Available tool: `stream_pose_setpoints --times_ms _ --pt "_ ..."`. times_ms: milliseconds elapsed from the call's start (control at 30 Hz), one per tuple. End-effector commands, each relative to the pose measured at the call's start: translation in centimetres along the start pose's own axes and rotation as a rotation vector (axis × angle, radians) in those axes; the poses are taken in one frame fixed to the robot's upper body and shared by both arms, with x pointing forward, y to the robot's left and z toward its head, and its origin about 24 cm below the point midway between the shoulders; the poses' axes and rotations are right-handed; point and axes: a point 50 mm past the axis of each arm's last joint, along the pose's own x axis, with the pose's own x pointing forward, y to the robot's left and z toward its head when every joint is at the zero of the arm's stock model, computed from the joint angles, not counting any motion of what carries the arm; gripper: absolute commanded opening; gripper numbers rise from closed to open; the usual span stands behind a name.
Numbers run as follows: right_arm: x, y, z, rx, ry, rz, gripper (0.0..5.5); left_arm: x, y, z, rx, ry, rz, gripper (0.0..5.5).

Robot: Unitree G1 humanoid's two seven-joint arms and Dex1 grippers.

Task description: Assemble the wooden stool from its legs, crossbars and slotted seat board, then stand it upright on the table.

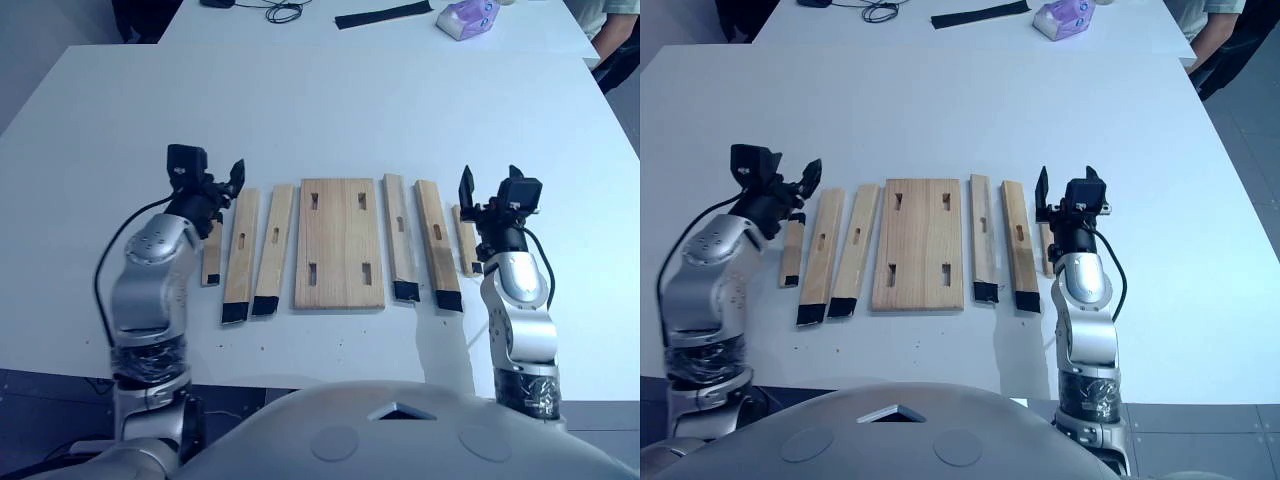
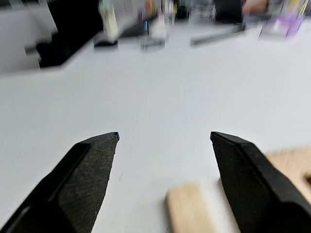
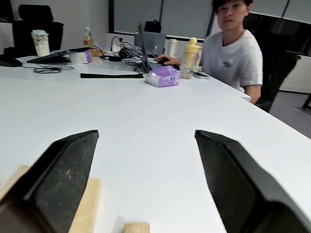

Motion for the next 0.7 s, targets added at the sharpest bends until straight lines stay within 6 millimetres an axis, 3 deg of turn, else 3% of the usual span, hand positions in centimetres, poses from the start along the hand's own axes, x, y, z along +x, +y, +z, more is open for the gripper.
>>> stream_pose_setpoints --times_ms 33,233,500,700 --pt "-2.8 -1.0 -0.4 0.016 0.023 -0.156 3.65 -2.8 2.6 1.3 -0.097 0.380 -0.069 3.50" --pt "-5.4 -1.6 -0.8 0.022 0.054 -0.283 3.65 -3.0 4.1 3.2 -0.024 0.561 -0.164 3.50" --pt "-5.8 -1.2 -0.7 0.020 0.060 -0.289 3.65 -3.6 4.0 1.9 -0.048 0.683 -0.218 3.50" --pt "-5.8 -1.5 -0.7 0.003 0.063 -0.273 3.65 -4.5 4.1 0.1 -0.062 0.729 -0.153 3.50"
